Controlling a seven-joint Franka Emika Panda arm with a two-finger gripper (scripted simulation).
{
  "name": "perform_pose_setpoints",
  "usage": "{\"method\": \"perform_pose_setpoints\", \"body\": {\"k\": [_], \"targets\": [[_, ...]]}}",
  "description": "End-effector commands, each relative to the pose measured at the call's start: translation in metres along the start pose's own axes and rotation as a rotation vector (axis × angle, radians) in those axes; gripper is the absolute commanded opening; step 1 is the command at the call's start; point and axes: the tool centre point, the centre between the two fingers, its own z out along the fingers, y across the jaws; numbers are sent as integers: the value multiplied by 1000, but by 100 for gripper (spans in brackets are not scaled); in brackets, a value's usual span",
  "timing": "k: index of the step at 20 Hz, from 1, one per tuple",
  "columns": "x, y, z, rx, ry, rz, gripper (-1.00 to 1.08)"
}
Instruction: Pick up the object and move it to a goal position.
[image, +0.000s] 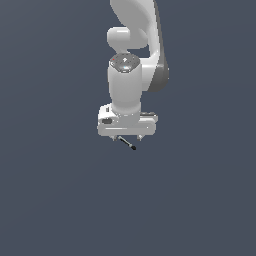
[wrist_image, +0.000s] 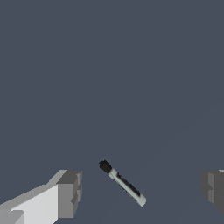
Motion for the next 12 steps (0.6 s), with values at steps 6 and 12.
{"method": "perform_pose_setpoints", "body": {"k": [6, 12], "targets": [[-14, 2, 24, -7, -14, -144, 100], [-32, 4, 49, -9, -29, -311, 100]]}}
